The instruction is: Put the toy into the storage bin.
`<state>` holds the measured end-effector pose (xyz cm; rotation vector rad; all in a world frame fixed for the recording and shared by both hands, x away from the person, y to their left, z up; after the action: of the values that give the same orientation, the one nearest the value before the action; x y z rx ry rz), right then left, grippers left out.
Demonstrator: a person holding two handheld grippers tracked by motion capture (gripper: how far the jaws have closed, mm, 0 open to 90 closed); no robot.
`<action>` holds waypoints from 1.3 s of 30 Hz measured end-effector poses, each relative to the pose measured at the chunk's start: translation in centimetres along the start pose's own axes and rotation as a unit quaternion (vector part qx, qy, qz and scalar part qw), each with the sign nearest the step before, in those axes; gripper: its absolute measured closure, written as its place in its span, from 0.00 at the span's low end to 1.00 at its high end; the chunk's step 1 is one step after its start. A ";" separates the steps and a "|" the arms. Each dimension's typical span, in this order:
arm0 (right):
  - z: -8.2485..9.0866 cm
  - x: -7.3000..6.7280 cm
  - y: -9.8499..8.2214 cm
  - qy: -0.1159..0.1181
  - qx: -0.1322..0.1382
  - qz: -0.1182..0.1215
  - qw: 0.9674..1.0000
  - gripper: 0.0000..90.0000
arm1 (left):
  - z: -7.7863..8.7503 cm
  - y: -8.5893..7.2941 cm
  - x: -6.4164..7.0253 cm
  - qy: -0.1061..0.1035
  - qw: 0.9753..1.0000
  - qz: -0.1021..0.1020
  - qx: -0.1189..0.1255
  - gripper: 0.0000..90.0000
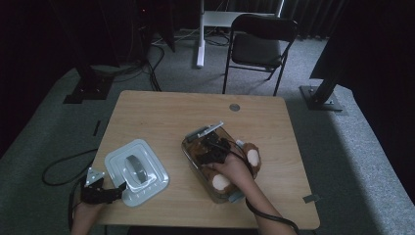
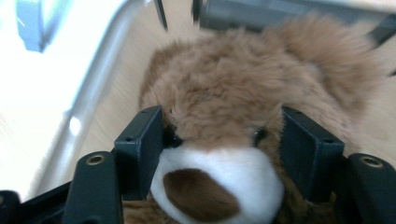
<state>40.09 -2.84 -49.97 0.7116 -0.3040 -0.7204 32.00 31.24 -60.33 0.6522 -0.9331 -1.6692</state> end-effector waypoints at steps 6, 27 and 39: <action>4.4 -0.8 1.9 0.040 0.069 -0.014 0.997 0.36 | -0.1 0.0 0.0 0.000 1.000 -0.002 -0.001 0.01; 15.9 4.8 -3.2 -0.006 0.156 -0.055 0.986 0.71 | 0.0 0.0 0.2 0.000 1.000 0.001 -0.002 0.01; 12.6 4.2 -7.5 0.025 0.081 -0.063 0.994 0.87 | 0.1 0.1 0.2 0.001 1.000 0.001 0.002 0.01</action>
<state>33.35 -15.91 -45.91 0.9080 -0.2766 -0.8019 31.90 31.10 -60.14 0.6561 -0.9355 -1.6650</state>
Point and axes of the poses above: each handheld gripper's, and its own axes: z roughly backward along the jaws, y roughly out of its top, x roughly to its right, the point moved 8 cm from there along -z, roughly forward along the jaws, and after that the axes turned 7 degrees about x, right-handed, at the moved point
